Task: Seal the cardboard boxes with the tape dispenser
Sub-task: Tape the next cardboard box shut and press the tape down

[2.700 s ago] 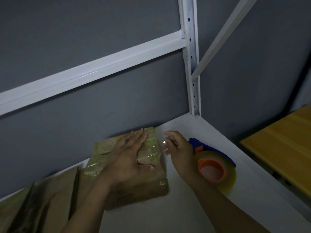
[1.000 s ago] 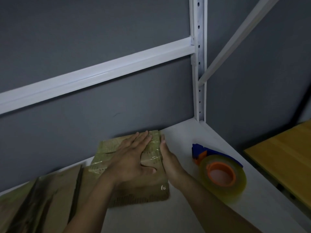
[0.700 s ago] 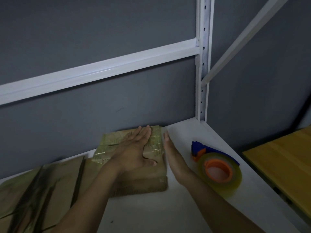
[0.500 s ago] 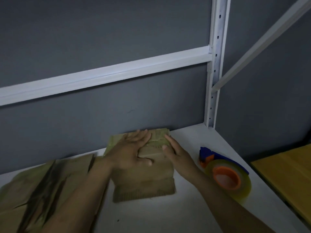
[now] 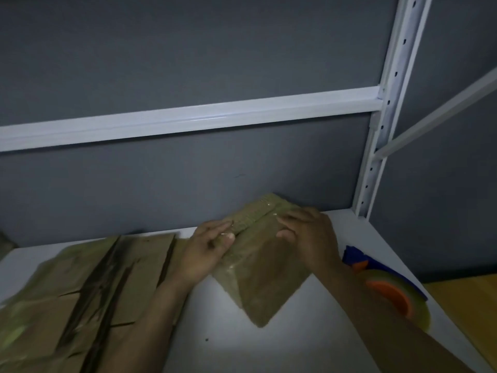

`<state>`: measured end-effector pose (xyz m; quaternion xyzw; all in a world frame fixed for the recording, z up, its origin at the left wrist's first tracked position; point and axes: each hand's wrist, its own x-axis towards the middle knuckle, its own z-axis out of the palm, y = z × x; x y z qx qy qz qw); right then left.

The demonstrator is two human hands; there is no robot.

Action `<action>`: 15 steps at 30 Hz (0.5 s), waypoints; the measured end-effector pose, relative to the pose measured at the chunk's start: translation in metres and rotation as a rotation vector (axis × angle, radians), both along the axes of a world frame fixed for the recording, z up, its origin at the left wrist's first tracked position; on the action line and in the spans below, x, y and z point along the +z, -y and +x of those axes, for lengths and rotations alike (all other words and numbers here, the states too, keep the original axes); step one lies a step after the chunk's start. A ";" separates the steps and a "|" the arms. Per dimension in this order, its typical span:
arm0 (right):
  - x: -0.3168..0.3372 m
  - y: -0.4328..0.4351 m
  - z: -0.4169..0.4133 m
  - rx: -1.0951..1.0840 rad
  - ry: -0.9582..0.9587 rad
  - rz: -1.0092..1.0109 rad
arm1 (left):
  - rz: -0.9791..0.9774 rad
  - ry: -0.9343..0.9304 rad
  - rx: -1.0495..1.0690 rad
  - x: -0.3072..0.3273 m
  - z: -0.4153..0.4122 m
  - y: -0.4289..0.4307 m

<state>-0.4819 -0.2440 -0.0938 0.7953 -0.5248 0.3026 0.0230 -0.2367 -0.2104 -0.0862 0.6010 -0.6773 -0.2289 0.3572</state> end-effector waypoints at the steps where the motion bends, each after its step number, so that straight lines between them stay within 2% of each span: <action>1: 0.000 0.006 -0.004 -0.004 0.022 0.065 | -0.006 0.048 -0.065 -0.001 -0.002 -0.007; 3: 0.000 0.015 -0.014 0.015 0.067 0.220 | -0.008 0.179 -0.125 -0.003 -0.013 -0.017; 6: 0.000 0.014 -0.032 0.061 0.095 0.427 | -0.069 0.310 -0.051 -0.007 -0.037 -0.019; 10: -0.015 -0.026 -0.077 -0.163 0.104 0.430 | -0.109 0.412 0.054 -0.018 -0.064 -0.011; 12: -0.024 -0.051 -0.104 -0.289 0.182 0.551 | -0.116 0.426 0.078 -0.021 -0.072 -0.009; 15: -0.025 -0.071 -0.130 -0.412 0.102 0.674 | -0.202 0.502 0.115 -0.018 -0.082 -0.008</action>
